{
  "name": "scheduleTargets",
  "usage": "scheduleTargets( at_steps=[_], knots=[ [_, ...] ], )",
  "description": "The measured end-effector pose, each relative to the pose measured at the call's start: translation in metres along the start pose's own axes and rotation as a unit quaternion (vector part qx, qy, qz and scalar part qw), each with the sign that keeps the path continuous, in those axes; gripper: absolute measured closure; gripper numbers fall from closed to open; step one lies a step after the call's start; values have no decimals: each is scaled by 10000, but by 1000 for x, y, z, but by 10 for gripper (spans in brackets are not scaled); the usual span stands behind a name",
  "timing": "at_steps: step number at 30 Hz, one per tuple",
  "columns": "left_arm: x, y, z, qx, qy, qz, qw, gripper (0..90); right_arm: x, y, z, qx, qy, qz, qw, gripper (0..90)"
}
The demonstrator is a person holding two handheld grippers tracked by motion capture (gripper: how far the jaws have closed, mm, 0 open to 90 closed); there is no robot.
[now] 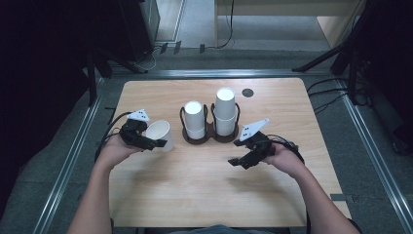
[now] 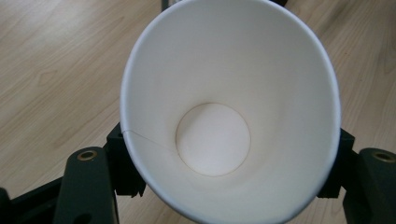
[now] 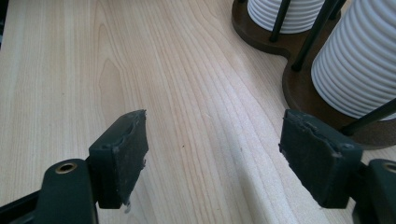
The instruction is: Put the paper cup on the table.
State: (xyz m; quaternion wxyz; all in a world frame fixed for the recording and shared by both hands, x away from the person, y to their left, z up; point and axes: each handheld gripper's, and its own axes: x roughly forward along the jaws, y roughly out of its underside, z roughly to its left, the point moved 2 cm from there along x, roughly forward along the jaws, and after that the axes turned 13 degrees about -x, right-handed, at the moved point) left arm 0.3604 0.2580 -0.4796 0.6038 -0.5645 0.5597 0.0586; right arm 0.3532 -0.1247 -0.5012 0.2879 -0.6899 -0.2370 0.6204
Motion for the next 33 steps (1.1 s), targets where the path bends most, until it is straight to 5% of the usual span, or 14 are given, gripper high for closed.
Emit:
scheduleTargets(
  at_steps=[10, 20, 33],
  knots=[
    [-7, 3, 23, -339, -435, -94, 9984, 291, 3, 3, 2, -74, 11, 105, 9999, 235],
    [-4, 2, 44, -761, -787, -55, 9940, 282, 3, 6, 4, -74, 4, 181, 9998, 235],
    [7, 4, 56, -648, -1200, -31, 9907, 257, 0, 12, 9, -20, 61, 241, 9997, 235]
  ],
)
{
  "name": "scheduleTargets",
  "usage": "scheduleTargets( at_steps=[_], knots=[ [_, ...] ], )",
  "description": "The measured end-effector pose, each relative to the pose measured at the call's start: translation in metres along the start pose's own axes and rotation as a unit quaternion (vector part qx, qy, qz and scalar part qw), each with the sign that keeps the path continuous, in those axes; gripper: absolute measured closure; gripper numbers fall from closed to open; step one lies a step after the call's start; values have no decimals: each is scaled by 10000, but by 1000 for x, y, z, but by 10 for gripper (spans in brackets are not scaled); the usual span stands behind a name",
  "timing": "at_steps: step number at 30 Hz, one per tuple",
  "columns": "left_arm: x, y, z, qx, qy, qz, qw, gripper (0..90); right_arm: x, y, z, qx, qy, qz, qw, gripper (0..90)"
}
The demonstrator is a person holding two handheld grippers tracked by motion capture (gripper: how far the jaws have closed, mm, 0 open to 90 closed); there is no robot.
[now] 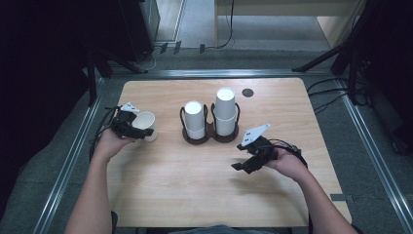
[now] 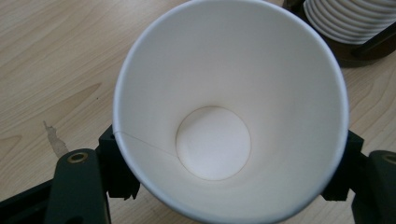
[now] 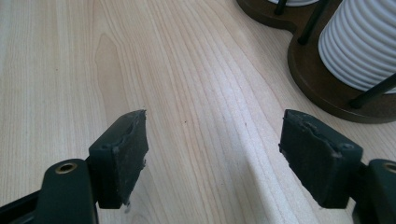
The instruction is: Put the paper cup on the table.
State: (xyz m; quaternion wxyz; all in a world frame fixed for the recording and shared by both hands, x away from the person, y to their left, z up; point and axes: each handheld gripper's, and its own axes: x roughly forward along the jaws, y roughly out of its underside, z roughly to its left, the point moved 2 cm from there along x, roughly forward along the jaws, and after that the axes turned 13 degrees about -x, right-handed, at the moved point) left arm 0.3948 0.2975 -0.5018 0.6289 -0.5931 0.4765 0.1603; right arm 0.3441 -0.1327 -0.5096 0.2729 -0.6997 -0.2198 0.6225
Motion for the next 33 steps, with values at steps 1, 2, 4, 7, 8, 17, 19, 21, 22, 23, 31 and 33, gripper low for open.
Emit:
scheduleTargets(
  at_steps=[1, 2, 4, 7, 8, 17, 19, 21, 22, 23, 31, 33],
  knots=[
    [1, 0, 0, -5, -30, -4, 10000, 255, 0, 0, 0, -2, 22, -2, 10000, 235],
    [1, 0, 1, -8, -46, 6, 10000, 254, -1, 0, 0, -5, 24, -3, 10000, 235],
    [2, 0, 1, -23, -84, 35, 10000, 251, -1, 1, 1, 23, 17, 18, 10000, 235],
    [2, 0, 1, -34, -69, 43, 10000, 246, 0, 1, 1, 6, 10, 32, 10000, 235],
    [2, 0, 1, -34, -49, 41, 10000, 239, 0, 1, 1, 3, 8, 34, 10000, 235],
    [2, 0, -1, 13, 9, 54, 10000, 184, 0, 2, 1, -5, 4, 36, 10000, 235],
    [1, 0, -1, 12, 39, 16, 10000, 171, -1, 2, 1, -12, 3, 38, 10000, 235],
    [0, 0, 0, 11, 52, -26, 10000, 138, -1, 2, 1, -13, 6, 39, 10000, 235],
    [-1, 1, 0, 3, 59, -31, 10000, 133, 0, 2, 1, -12, 6, 41, 10000, 235],
    [-3, 1, 1, -33, 72, -49, 10000, 128, 0, 2, 1, -7, 5, 46, 10000, 235],
    [-13, -4, 2, -298, 285, -69, 9991, 104, 0, 2, 1, -18, 15, 100, 9999, 235],
    [-17, -8, 0, -328, 297, 39, 9990, 86, 0, 2, 1, -50, 43, 118, 9999, 235]
  ],
)
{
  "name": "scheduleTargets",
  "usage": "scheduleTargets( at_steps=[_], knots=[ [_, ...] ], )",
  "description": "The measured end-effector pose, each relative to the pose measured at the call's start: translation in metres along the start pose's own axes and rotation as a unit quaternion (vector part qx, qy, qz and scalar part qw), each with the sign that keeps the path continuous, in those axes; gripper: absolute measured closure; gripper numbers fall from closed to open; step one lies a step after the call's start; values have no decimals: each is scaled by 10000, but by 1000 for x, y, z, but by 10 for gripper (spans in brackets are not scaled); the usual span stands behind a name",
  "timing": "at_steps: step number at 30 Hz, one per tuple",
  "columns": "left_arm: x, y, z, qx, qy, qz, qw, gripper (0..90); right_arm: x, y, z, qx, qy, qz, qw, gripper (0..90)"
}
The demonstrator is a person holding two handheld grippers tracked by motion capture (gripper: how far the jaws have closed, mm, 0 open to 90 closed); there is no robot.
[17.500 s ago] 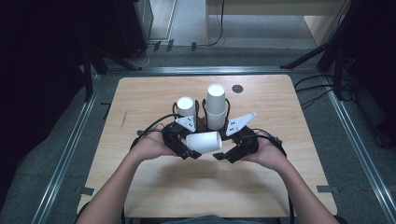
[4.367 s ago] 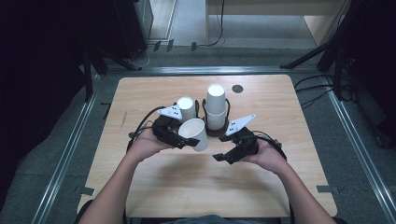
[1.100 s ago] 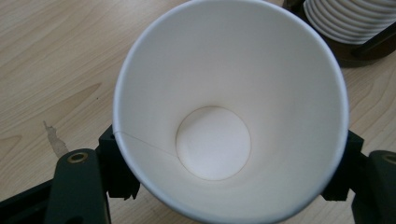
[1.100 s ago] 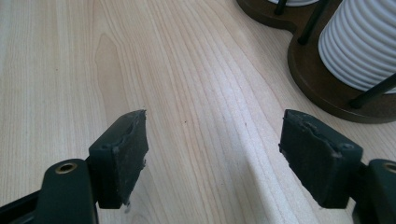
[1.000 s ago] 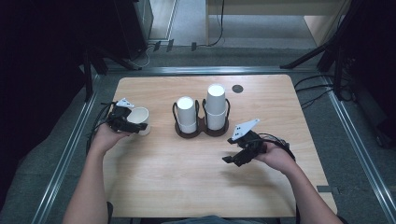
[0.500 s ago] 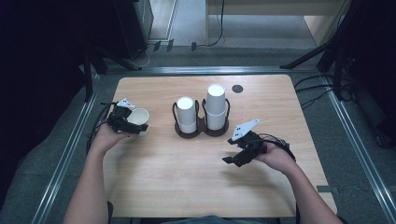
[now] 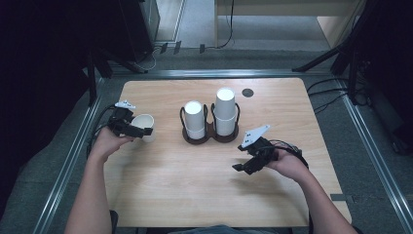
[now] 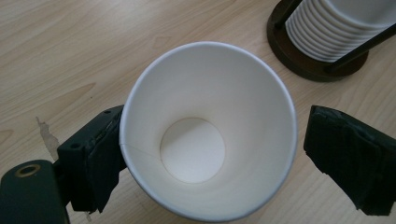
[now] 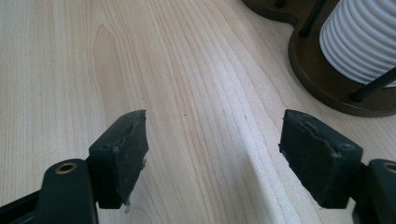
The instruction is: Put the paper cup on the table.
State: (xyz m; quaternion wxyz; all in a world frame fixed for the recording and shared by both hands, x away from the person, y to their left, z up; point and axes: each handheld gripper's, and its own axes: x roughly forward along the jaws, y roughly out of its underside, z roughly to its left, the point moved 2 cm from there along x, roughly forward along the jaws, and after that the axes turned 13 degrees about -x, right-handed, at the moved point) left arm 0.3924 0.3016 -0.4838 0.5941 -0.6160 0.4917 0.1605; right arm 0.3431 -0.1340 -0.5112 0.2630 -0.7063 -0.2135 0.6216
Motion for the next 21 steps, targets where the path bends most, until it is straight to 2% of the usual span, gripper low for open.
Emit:
scheduleTargets(
  at_steps=[6, 15, 19, 21],
  knots=[
    [-9, -5, -2, -53, 56, -115, 9999, 86, 0, 1, -1, 8, -18, 8, 10000, 234],
    [-24, -11, -9, -5, -95, -85, 9999, 86, -1, 2, -1, 19, 8, 31, 10000, 234],
    [-30, -13, -11, -74, -18, -135, 9999, 88, 0, 2, -1, 19, 2, 47, 10000, 234],
    [-32, -13, -13, -40, -53, -171, 9998, 134, 0, 2, -1, 1, 9, 62, 10000, 234]
  ],
)
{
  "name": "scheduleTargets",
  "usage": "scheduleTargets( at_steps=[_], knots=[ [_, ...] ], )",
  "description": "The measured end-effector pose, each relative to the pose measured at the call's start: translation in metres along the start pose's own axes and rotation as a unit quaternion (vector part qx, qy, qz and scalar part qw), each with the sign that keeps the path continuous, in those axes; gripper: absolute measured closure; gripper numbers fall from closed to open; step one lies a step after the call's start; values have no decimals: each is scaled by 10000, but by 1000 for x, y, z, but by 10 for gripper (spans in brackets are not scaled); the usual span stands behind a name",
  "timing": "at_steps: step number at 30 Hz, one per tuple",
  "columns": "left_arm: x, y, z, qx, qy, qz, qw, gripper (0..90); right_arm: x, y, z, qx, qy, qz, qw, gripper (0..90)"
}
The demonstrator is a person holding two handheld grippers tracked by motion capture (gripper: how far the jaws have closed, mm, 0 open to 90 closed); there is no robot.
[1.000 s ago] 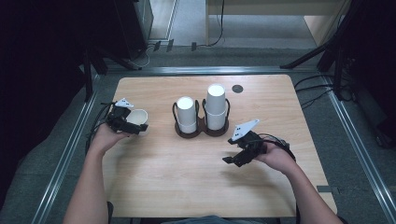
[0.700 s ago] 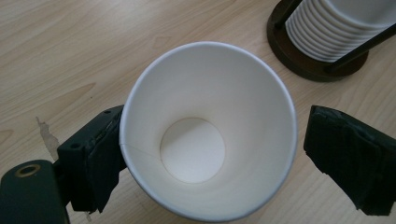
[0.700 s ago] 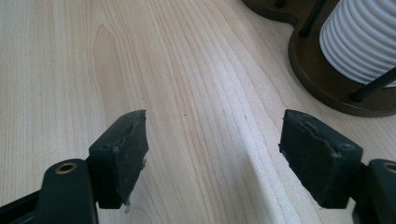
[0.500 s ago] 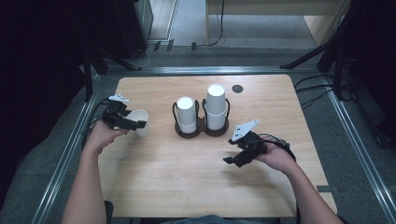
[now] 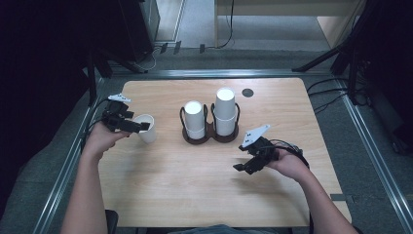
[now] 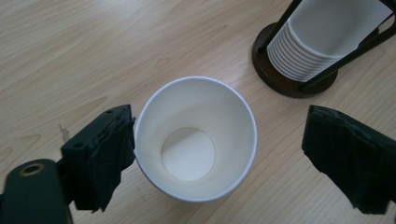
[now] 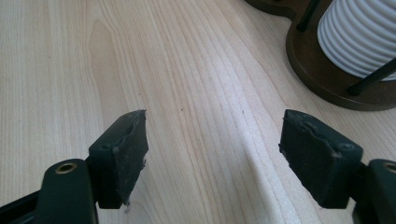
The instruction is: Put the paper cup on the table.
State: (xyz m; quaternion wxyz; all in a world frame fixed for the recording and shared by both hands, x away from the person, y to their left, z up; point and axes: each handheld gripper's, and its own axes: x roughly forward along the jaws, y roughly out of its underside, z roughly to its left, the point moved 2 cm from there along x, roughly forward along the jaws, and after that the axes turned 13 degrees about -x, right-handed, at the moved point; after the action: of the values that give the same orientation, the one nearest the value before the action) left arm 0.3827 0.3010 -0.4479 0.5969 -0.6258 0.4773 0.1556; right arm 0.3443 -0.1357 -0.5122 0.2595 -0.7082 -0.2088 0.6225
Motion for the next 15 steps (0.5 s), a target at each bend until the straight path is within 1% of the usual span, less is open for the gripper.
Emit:
scheduleTargets(
  at_steps=[1, 4, 8, 12, 14, 15],
  knots=[
    [-1, 0, -1, 30, -14, -30, 10000, 145, 0, 0, 0, 2, -2, 5, 10000, 234],
    [-4, -2, -7, 58, 80, -72, 9999, 146, 0, 0, 0, 18, -16, 7, 10000, 234],
    [-4, -3, -15, 122, 153, -13, 9998, 148, -1, 0, 0, 17, -13, 0, 10000, 234],
    [-3, -3, -23, 165, 278, 39, 9995, 150, -5, -3, 0, -7, 59, -130, 9999, 234],
    [-3, -3, -29, 226, 328, 54, 9992, 150, -6, -4, 1, -23, 71, -148, 9999, 234],
    [-2, -3, -31, 225, 348, 57, 9991, 150, -6, -4, 1, -51, 82, -154, 9998, 234]
  ],
)
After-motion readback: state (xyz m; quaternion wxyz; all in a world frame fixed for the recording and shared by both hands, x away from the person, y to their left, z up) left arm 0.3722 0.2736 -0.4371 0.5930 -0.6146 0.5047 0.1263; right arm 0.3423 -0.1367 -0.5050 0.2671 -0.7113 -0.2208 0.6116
